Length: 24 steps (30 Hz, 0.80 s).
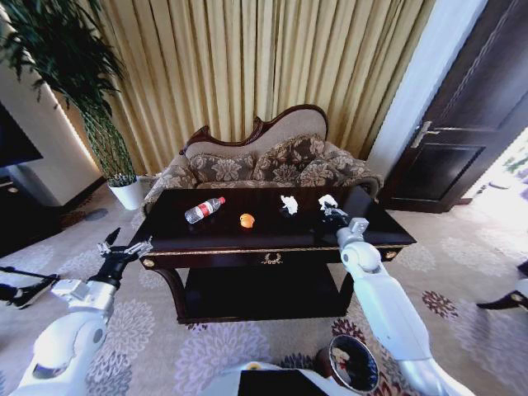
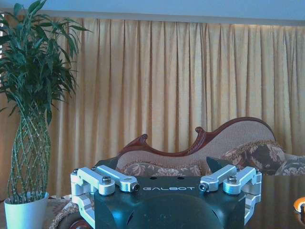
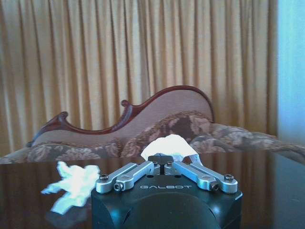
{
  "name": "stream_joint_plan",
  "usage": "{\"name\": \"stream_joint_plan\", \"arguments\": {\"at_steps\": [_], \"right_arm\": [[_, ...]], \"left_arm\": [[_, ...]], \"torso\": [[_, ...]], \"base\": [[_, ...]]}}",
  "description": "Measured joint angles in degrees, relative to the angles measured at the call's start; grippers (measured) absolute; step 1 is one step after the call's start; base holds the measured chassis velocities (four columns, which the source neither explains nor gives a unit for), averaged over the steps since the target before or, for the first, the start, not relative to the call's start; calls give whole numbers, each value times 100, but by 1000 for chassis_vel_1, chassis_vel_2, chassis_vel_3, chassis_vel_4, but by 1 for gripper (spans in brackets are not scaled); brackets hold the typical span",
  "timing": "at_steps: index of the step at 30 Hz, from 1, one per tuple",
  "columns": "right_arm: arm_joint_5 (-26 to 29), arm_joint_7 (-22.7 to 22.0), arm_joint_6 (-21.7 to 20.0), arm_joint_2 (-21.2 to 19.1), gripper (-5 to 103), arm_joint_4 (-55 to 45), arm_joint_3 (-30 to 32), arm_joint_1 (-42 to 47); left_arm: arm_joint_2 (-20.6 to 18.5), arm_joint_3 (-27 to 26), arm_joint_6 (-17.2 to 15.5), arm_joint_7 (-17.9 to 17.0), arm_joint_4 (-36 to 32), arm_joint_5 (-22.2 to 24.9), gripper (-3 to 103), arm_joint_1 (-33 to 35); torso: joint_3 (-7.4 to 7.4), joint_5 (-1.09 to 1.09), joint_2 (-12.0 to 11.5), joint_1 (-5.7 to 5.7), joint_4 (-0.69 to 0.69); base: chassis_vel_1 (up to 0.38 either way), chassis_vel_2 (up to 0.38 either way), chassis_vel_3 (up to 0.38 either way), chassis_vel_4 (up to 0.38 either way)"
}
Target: Move to the front of the table and place the trash on the table into the trash bin.
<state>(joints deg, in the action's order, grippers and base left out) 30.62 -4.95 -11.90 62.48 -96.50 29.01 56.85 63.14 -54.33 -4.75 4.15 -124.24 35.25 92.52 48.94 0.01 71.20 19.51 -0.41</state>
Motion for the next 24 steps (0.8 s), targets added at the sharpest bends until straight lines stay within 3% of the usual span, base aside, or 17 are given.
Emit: {"name": "stream_joint_plan", "arguments": {"at_steps": [16, 24], "right_arm": [[539, -110, -184, -259, 0, -732, 910, 697], [587, -125, -193, -18, 0, -1145, 821, 795]], "left_arm": [[151, -53, 80, 75, 182, -10, 100, -8], [216, -2, 101, 69, 220, -28, 100, -36]], "torso": [[0, -1, 1, -1, 0], [0, -2, 1, -1, 1]], "base": [[0, 0, 0, 0], [0, 0, 0, 0]]}}
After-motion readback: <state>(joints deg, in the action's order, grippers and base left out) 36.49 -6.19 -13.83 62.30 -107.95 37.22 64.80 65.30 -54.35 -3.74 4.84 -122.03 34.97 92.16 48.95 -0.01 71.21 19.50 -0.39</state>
